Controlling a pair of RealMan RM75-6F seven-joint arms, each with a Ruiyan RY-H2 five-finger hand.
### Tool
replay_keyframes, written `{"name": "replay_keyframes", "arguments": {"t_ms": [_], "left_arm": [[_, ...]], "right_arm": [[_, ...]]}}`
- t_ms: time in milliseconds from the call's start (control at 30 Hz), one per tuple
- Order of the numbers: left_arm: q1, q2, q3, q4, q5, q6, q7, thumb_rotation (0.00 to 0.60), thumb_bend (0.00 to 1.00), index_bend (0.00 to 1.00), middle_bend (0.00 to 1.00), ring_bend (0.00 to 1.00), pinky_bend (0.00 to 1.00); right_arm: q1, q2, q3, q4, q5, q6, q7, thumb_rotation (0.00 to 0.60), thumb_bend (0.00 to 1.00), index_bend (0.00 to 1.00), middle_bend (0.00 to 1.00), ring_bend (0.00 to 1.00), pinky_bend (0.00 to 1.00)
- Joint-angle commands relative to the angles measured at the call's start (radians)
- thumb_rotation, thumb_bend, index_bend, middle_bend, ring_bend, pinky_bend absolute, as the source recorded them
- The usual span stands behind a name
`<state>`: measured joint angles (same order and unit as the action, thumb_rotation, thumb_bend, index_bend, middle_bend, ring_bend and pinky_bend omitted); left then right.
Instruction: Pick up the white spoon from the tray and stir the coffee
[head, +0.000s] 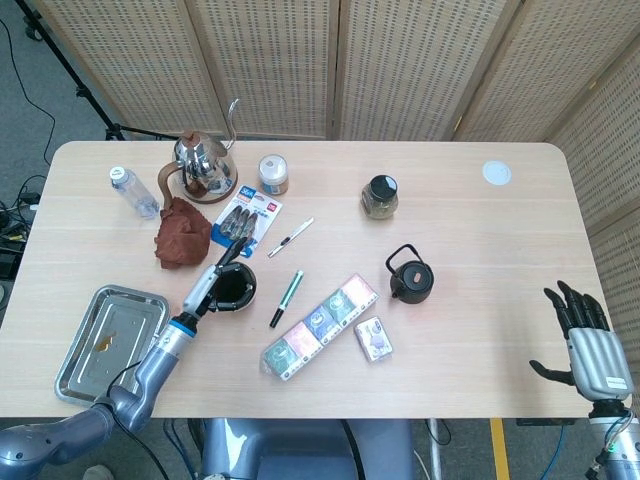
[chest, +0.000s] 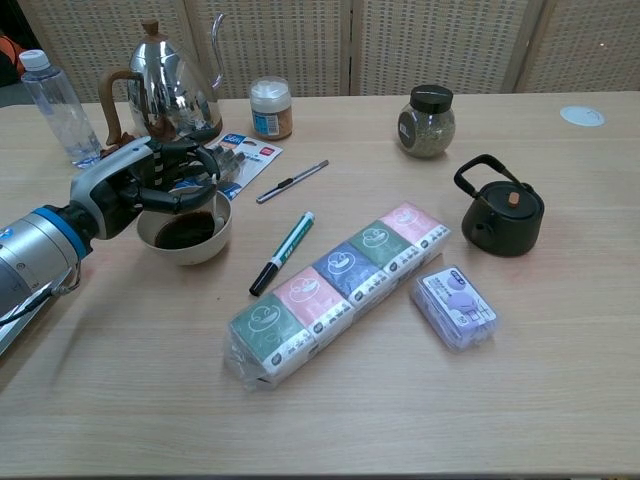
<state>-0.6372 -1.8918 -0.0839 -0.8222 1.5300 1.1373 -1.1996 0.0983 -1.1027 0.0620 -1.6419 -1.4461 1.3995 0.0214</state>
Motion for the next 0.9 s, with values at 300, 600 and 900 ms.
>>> {"name": "replay_keyframes", "arguments": {"t_ms": [300, 600, 900], "left_arm": [[0.011, 0.026, 0.026, -0.064, 0.021, 0.023, -0.006, 0.6, 0.47, 0.66, 0.0, 0.0, 0.0], [0.034, 0.055, 0.041, -0.076, 0.014, 0.024, -0.022, 0.6, 0.48, 0.66, 0.0, 0.0, 0.0], [0.025, 0.062, 0.016, -0.039, -0.01, 0.004, -0.035, 0.6, 0.48, 0.66, 0.0, 0.0, 0.0]], "right_arm": [[-0.001, 0.0, -0.002, -0.002, -0.004, 0.002, -0.001, 0.6, 0.0, 0.0, 0.0, 0.0, 0.0], [-0.001, -0.001, -0.004, -0.004, -0.007, 0.004, -0.004, 0.6, 0.0, 0.0, 0.0, 0.0, 0.0], [0.001, -0.007, -0.005, -0.002, -0.005, -0.001, -0.013, 0.6, 0.0, 0.0, 0.0, 0.0, 0.0]]}}
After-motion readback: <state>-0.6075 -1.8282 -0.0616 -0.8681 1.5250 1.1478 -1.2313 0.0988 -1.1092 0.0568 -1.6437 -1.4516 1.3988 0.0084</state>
